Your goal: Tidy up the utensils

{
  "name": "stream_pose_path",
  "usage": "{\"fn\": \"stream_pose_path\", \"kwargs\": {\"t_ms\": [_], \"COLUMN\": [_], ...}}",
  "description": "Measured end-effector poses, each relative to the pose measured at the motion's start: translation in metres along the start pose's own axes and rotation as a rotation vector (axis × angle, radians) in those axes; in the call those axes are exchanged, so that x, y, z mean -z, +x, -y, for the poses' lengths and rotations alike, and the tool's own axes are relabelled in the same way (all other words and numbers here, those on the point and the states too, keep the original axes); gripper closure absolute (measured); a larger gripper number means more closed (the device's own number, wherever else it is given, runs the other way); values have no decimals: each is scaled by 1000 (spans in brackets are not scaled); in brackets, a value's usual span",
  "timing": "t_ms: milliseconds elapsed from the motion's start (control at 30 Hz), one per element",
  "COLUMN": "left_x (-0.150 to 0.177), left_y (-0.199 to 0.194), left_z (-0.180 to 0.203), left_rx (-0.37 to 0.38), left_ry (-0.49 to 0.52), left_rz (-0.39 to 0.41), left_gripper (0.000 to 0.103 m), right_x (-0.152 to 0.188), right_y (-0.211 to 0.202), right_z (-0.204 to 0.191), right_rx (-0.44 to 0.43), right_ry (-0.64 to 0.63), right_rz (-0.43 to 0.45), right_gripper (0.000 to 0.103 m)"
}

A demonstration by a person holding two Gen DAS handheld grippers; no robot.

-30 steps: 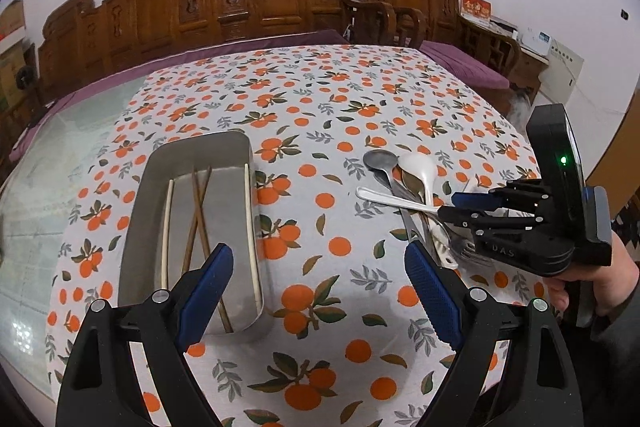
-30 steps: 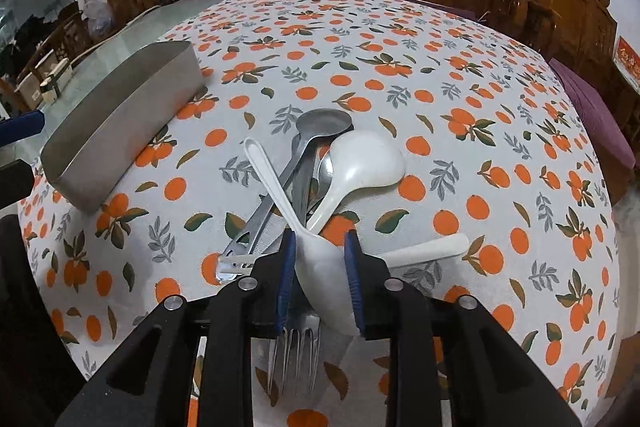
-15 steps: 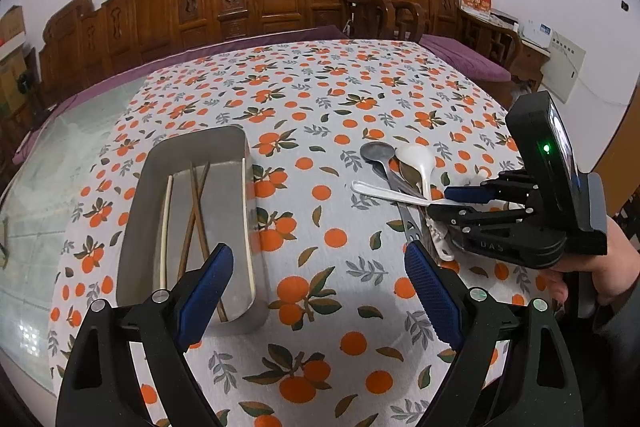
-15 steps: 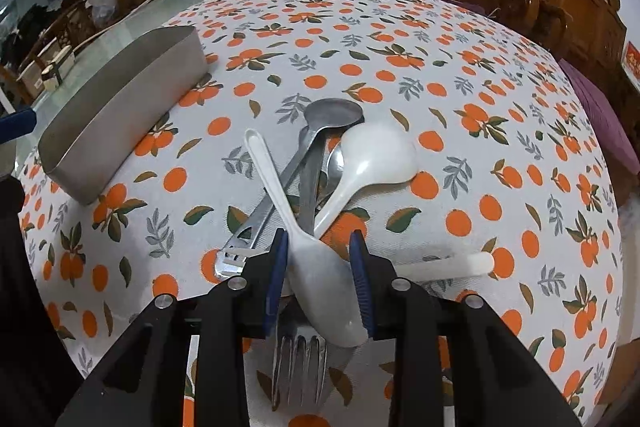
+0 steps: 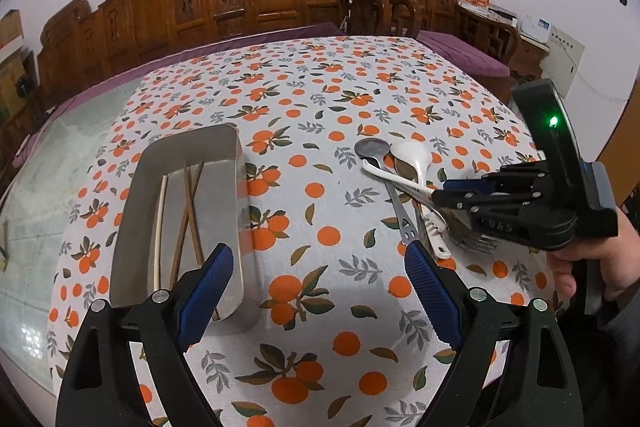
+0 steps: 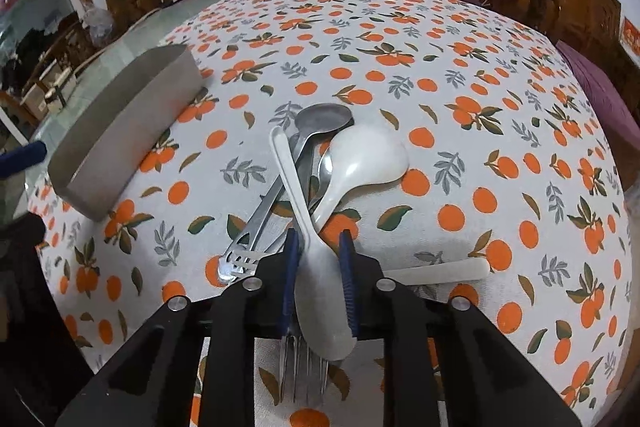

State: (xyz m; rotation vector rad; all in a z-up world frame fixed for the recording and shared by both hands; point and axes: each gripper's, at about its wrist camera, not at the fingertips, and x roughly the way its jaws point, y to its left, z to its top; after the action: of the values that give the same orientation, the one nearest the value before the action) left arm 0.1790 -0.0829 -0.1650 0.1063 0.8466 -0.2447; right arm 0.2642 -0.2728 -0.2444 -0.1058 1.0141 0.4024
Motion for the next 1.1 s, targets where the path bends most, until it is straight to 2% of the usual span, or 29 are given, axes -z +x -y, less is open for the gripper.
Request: {"fn": "stream_pose_path", "kwargs": {"t_ms": [300,500,700,833,1100], "left_x": [0,-3,-5,-8,-18], "left_y": [3,4,7,15,40], "left_z": [0,1,1,5,20], "left_rx": [8,9,5,3,11], "left_ry": [2,4,2,9,44], "left_rz": [0,-1,-5,-13,-35], "left_gripper": [19,19,19,19,19], "right_x": [-4,-8,-10,-14,-20], "right_y": [6,22,14,-6,-19], "right_z": [-10,-22,-21,-13,14], "right_rx": [35,60,37,-13,-24], "right_ry": [-71,-155,-135,-82,6], "right_rz": [-11,-44,-33,23,76], "right_gripper": [83,78,83,97,97]}}
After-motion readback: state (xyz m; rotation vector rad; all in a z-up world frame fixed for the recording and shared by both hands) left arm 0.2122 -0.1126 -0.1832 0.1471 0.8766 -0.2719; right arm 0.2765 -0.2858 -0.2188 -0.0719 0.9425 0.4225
